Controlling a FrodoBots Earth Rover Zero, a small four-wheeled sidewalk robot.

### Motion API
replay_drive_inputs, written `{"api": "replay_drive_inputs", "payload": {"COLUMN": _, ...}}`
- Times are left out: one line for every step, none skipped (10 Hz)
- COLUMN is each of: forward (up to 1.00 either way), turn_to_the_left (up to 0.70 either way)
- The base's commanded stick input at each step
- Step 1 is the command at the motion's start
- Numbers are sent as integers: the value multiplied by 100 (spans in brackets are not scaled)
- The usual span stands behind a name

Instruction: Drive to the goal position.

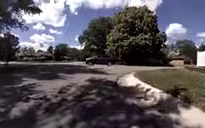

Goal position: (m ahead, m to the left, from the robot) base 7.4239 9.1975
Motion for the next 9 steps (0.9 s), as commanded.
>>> {"api": "replay_drive_inputs", "payload": {"forward": 70, "turn_to_the_left": 0}}
{"api": "replay_drive_inputs", "payload": {"forward": 70, "turn_to_the_left": 0}}
{"api": "replay_drive_inputs", "payload": {"forward": 70, "turn_to_the_left": 0}}
{"api": "replay_drive_inputs", "payload": {"forward": 70, "turn_to_the_left": 0}}
{"api": "replay_drive_inputs", "payload": {"forward": 70, "turn_to_the_left": 0}}
{"api": "replay_drive_inputs", "payload": {"forward": 70, "turn_to_the_left": 0}}
{"api": "replay_drive_inputs", "payload": {"forward": 70, "turn_to_the_left": 0}}
{"api": "replay_drive_inputs", "payload": {"forward": 70, "turn_to_the_left": 0}}
{"api": "replay_drive_inputs", "payload": {"forward": 70, "turn_to_the_left": 0}}
